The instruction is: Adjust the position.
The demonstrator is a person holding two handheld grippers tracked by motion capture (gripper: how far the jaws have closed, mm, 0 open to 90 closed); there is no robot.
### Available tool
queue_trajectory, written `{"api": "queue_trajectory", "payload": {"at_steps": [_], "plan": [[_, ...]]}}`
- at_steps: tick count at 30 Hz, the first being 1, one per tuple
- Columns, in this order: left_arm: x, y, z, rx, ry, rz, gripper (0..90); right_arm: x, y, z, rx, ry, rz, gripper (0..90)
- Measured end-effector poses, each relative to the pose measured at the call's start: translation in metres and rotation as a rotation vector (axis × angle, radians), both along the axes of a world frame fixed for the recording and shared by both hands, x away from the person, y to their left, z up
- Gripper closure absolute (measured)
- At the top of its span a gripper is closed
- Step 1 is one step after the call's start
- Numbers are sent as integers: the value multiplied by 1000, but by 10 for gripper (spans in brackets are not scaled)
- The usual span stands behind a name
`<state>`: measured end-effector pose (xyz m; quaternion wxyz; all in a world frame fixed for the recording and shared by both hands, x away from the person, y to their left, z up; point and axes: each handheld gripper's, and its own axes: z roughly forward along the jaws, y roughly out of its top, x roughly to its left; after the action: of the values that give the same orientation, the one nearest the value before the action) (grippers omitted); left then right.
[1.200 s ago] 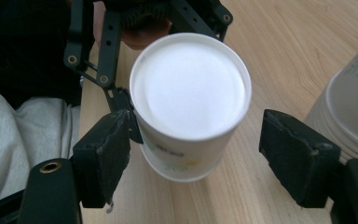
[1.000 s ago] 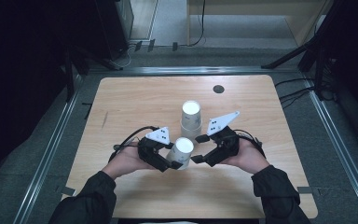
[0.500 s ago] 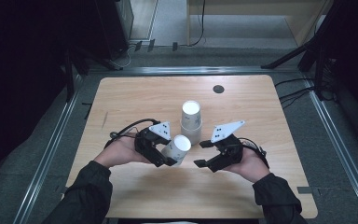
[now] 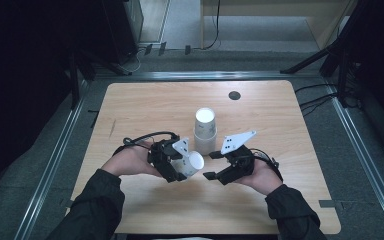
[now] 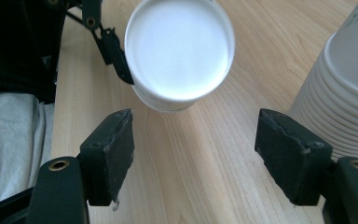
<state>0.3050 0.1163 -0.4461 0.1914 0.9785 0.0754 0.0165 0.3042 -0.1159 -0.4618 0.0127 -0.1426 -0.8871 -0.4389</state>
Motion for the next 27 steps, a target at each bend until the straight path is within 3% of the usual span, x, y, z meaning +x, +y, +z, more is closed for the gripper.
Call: {"api": "queue_trajectory", "payload": {"at_steps": [5,10,20,22,23,27], "plan": [[-2,-7,-8,35,3,-10,300,0,4,-2,5,-10,34,278],[-4,-13,-11,39,13,-24,299,0,9,-3,19,8,54,254],[-8,-20,-12,25,21,-39,298,-3,23,-10,-17,32,98,239],[-9,-20,-11,22,22,-41,298,-3,26,-12,-26,21,110,256],[-9,-20,-11,18,21,-47,297,-3,28,-13,-32,20,120,325],[-9,-19,-11,22,24,-58,299,-3,29,-13,-46,27,128,347]]}}
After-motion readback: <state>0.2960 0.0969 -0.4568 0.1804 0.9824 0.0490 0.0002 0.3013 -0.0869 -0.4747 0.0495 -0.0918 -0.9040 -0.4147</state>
